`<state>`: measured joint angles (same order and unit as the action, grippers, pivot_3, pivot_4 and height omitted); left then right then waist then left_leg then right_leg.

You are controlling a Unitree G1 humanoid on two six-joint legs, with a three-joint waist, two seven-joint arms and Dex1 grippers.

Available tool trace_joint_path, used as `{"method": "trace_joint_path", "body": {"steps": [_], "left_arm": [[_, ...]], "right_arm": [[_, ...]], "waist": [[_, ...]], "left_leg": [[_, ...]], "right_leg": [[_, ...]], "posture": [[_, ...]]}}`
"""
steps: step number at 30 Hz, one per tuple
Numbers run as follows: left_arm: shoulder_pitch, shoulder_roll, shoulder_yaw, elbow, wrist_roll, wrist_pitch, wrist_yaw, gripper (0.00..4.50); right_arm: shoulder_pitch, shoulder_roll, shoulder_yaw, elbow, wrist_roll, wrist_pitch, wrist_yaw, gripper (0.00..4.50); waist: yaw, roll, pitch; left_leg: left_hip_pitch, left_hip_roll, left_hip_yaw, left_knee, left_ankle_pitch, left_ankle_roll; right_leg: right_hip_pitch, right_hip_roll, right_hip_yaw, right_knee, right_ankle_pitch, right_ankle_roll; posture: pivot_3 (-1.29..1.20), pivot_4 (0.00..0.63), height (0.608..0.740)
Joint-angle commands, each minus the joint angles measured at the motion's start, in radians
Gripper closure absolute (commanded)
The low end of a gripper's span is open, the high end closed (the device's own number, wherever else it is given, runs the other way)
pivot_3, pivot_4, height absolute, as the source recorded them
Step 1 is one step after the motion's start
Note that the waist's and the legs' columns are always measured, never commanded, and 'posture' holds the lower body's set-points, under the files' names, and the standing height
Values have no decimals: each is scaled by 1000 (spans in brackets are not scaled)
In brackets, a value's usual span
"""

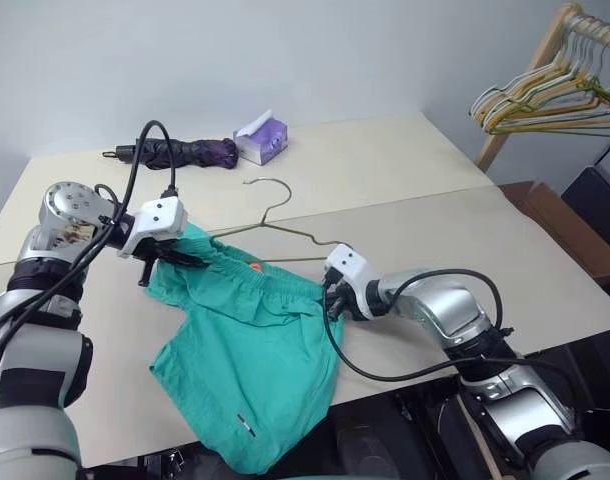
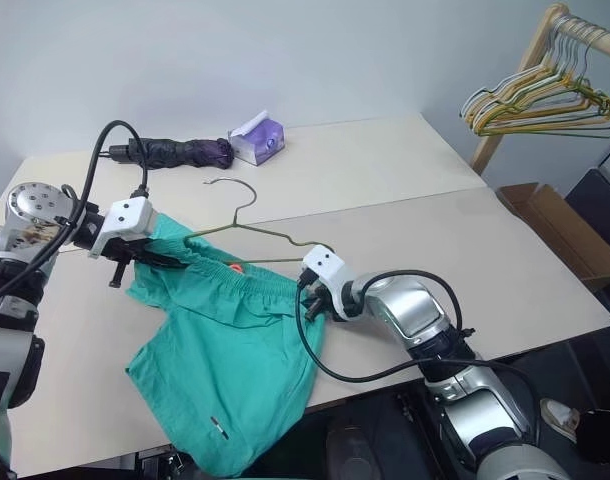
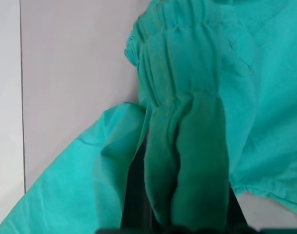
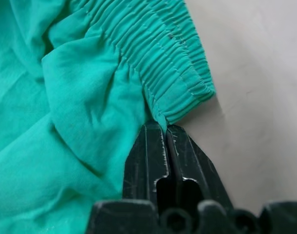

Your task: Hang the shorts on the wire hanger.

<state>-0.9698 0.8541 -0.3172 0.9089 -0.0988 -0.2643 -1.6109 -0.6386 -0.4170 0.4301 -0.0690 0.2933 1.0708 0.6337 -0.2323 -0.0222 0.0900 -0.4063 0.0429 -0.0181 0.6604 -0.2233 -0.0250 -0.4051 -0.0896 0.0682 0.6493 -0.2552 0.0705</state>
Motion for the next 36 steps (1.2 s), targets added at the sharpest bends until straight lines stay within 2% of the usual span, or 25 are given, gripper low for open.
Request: {"method": "trace_joint_path", "body": {"steps": [1, 7, 15, 20, 25, 30, 36], "left_arm": [[3, 3, 35, -31, -8, -13, -4, 4418], [11, 23, 39, -32, -10, -14, -4, 4418], [-20, 44, 57, 52, 36, -32, -3, 4418], [-41, 50, 73, 74, 37, -17, -2, 4418], [-35, 99, 31, 59, 11, -13, -4, 4418], [-46, 140, 9, 103, 78, -75, -3, 4418], [-67, 137, 6, 189, 157, -92, 49, 4418]], "right_arm": [[-9, 5, -27, -16, -5, -16, 2, 4483], [-2, -17, -149, 2, -13, -4, -52, 4483], [80, -48, -385, 20, -33, -34, -185, 4483], [177, -105, -417, -33, -43, -42, -182, 4483], [230, -140, -459, -21, -39, -49, -201, 4483], [252, -174, -479, -5, -28, -71, -205, 4483], [254, -197, -459, -25, -1, -100, -192, 4483]], "waist": [[0, 0, 0], [1, 0, 0], [3, 0, 0], [1, 0, 0], [-2, 0, 0], [-2, 0, 0], [1, 0, 0]], "left_leg": [[0, 0, 0, 0, 0, 0], [-1, 0, 0, 0, 0, 0], [-1, -1, 0, 0, 0, 0], [-1, -1, 0, 0, 0, 0], [0, -1, 0, 0, 0, 0], [0, -1, 0, 0, 0, 0], [0, -1, 0, 0, 0, 0]], "right_leg": [[0, 0, 0, 0, 0, 0], [0, 0, 0, 0, 0, 0], [0, -1, -1, 0, 0, 0], [0, -1, -1, -1, 0, 0], [0, 0, -1, 0, 0, 0], [0, 0, 0, -1, 0, 0], [1, -1, 0, -1, 0, 0]], "posture": [[-164, 61, 740], [-158, 58, 740], [-178, 64, 740], [-185, 72, 740], [-191, 78, 740], [-184, 81, 740], [-183, 80, 740]]}}
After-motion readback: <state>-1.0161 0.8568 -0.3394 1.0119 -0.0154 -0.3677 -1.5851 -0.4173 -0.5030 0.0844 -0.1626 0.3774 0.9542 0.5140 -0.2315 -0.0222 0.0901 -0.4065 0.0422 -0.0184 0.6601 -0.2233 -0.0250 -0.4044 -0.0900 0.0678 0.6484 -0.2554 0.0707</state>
